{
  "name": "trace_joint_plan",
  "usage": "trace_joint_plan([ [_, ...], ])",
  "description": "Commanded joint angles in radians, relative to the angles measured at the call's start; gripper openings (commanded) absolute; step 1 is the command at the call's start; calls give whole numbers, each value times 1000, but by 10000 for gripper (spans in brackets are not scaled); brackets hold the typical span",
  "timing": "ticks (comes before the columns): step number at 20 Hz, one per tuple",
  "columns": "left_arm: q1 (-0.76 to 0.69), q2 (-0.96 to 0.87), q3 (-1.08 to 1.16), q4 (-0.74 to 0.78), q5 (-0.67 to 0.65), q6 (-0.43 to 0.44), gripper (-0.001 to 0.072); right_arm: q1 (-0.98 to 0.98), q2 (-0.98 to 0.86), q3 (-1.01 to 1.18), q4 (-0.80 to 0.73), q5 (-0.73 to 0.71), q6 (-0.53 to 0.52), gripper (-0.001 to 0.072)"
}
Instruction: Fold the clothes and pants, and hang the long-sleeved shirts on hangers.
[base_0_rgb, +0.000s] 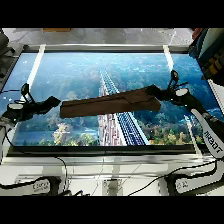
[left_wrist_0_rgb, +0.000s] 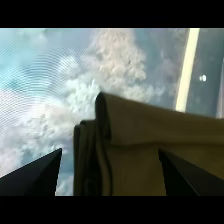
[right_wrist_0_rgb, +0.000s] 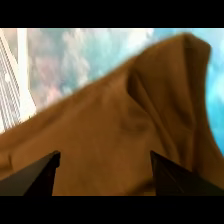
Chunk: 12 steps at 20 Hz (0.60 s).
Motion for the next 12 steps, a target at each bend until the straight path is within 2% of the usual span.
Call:
trace_joint_plan([
  [1,33,-49,11,55,-146,-32,706,-48,6,1,-62,178,0,633],
  [4,32,-155,68,52,-272,-33,708,-48,6,1,-63,243,0,632],
  [6,32,-213,90,-26,-272,-27,708,-46,6,1,-60,271,0,630],
  [9,-2,-249,97,-127,-260,49,695,-23,6,1,-61,285,-1,627],
  [11,-47,-252,100,-119,-216,59,501,9,6,1,-60,283,-1,625],
  [12,-69,-252,105,-119,-186,58,307,28,6,1,-60,283,-1,620],
])
